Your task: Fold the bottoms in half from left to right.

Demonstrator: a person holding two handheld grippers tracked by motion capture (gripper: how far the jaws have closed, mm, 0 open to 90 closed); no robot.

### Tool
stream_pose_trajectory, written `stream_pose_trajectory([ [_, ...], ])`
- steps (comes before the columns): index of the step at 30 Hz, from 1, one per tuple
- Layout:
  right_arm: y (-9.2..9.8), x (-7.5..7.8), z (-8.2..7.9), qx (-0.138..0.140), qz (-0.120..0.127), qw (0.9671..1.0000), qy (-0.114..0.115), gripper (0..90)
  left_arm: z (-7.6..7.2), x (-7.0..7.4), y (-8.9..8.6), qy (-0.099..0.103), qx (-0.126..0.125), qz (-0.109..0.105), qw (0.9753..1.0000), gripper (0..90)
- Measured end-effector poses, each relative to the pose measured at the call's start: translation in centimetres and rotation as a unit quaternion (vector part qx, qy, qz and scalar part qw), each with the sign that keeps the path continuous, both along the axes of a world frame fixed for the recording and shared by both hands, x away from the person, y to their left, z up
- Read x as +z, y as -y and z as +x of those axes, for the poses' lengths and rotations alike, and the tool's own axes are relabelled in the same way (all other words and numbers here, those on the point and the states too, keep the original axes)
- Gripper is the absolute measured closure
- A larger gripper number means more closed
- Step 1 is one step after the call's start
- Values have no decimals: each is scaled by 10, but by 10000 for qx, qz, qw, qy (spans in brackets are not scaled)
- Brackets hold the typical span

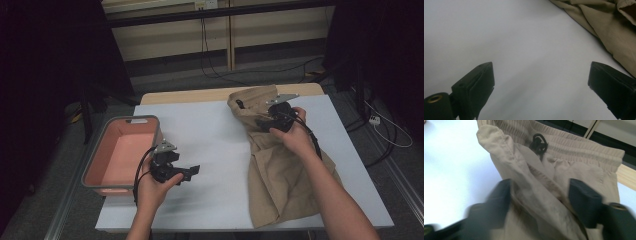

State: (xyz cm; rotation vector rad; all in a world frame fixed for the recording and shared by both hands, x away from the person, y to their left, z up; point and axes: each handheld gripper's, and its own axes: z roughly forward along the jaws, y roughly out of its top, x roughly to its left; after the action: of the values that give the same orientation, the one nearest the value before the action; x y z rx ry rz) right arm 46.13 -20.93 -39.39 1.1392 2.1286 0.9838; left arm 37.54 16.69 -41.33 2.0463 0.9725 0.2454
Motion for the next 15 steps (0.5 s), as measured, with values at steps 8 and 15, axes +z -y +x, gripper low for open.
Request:
stream_pose_trajectory([
  [8, 8, -1, 3, -95, 419, 9991, 39, 878, 1, 0, -2, -3, 21, -14, 10000, 71],
  [15, 35, 0, 11, -610, 983, 9932, 132, 896, 2, 0, -3, -11, 36, -6, 10000, 73],
])
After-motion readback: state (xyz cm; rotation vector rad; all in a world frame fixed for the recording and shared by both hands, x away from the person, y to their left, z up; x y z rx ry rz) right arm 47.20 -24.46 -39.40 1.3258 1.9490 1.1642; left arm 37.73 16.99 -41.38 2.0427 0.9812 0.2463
